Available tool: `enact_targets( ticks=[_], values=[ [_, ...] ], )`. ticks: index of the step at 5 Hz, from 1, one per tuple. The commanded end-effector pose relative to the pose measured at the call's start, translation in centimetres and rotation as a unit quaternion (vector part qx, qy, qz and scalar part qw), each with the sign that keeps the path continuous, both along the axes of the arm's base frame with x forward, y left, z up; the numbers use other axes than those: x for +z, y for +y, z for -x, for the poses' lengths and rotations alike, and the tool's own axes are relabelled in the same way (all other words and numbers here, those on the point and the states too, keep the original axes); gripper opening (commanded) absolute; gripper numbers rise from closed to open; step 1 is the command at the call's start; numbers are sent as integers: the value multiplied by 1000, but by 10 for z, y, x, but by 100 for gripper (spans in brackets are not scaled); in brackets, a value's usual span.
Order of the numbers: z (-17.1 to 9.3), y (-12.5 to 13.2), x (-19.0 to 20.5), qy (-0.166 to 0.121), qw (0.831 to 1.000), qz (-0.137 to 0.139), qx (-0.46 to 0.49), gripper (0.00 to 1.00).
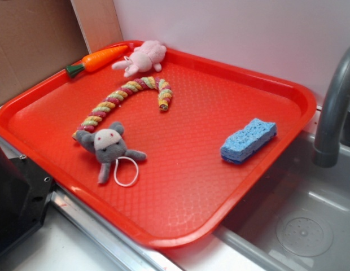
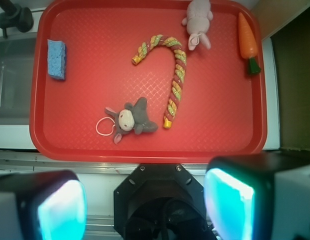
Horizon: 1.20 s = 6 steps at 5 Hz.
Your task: Grab the blue sponge.
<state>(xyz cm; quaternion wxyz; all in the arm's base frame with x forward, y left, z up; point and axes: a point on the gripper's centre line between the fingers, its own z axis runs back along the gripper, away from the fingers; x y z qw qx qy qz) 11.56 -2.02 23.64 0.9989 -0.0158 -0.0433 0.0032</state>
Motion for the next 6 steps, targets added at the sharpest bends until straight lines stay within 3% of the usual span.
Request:
enact_targets(
  ticks=[1,2,3,4,5,6],
  values=[
    [0,0,0,0,1000,0,0,100],
    [-30,-28,-28,10,1000,6,-4,100],
    [-44,-36,-53,29,999,-13,1,100],
    [-62,-52,-68,28,1000,-4,-4,100],
    [-81,-76,-93,10,1000,8,-18,100],
    [-104,-108,-118,-11,998,52,-25,100]
  ],
)
